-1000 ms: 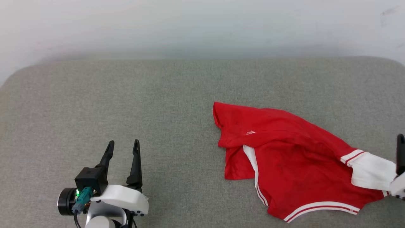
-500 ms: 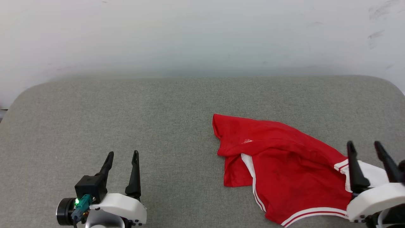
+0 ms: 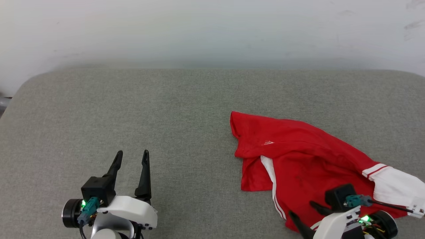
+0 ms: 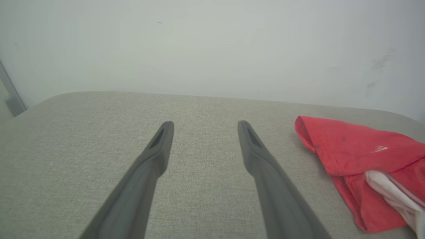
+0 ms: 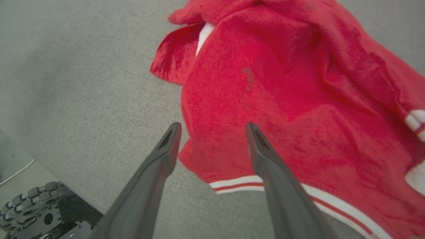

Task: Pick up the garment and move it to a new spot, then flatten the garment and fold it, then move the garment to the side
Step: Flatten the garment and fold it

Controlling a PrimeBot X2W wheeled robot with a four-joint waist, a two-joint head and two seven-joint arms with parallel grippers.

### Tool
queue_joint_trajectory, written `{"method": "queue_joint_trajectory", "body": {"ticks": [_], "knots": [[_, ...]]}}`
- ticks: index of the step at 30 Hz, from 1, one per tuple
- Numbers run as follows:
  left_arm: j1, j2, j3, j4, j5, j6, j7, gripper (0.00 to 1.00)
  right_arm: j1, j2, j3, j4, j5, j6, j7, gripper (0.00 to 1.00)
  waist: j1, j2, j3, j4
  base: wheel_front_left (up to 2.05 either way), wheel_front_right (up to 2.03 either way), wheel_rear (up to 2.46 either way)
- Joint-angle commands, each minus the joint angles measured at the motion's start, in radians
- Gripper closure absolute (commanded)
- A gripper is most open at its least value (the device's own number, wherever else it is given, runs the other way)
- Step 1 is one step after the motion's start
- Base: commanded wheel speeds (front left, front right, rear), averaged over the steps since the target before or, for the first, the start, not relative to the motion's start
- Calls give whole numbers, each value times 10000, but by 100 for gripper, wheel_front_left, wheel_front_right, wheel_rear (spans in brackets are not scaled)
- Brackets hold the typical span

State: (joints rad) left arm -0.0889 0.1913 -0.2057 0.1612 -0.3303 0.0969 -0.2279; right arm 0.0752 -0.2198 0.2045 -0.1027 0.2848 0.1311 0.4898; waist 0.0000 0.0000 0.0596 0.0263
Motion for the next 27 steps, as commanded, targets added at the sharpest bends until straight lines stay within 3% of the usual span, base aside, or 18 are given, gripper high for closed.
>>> {"method": "queue_joint_trajectory", "body": {"ticks": [1,9,13,14,15,19,27], "knots": [[-143,-5,-10,18,-37,-26,-63,0,-228,-219,345,204,206,-7,246,0,0,0,191,181,0,0,0],[-365,-115,-26,233,-49,-66,-218,0,-812,-507,1332,2037,660,-7,496,0,0,0,562,466,0,0,0],[-412,-147,-13,316,-39,-69,-269,0,-1063,-251,1526,3165,891,-8,368,0,0,0,641,494,0,0,0],[-412,-150,-7,331,-40,-72,-285,0,-1110,-169,1695,3378,988,-8,406,65,0,0,650,486,0,0,0],[-418,-150,-5,347,-34,-78,-295,0,-1145,-143,1994,3589,1138,-2,561,100,0,0,647,481,0,0,0],[-476,-144,4,410,-16,-60,-317,0,-1593,-6,2897,3515,1608,30,74,100,0,0,615,411,0,0,0],[-325,-37,25,482,-7,-54,-334,0,-2695,446,4384,2216,2122,7,-1265,100,0,0,346,163,0,0,0]]}}
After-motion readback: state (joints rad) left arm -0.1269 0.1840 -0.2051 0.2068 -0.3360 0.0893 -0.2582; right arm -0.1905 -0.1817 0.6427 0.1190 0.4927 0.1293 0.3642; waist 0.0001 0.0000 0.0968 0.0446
